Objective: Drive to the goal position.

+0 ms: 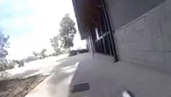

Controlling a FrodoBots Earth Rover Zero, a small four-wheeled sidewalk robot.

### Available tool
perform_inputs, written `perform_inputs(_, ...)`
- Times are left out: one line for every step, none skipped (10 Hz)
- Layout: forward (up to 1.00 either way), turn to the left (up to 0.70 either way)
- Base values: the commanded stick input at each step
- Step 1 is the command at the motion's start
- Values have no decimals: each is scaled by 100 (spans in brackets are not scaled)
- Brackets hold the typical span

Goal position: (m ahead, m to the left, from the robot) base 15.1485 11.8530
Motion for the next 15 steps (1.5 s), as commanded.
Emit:
perform_inputs(100,0)
perform_inputs(100,0)
perform_inputs(100,0)
perform_inputs(100,0)
perform_inputs(100,0)
perform_inputs(100,0)
perform_inputs(100,0)
perform_inputs(100,0)
perform_inputs(100,0)
perform_inputs(100,0)
perform_inputs(100,0)
perform_inputs(100,0)
perform_inputs(100,0)
perform_inputs(100,0)
perform_inputs(100,0)
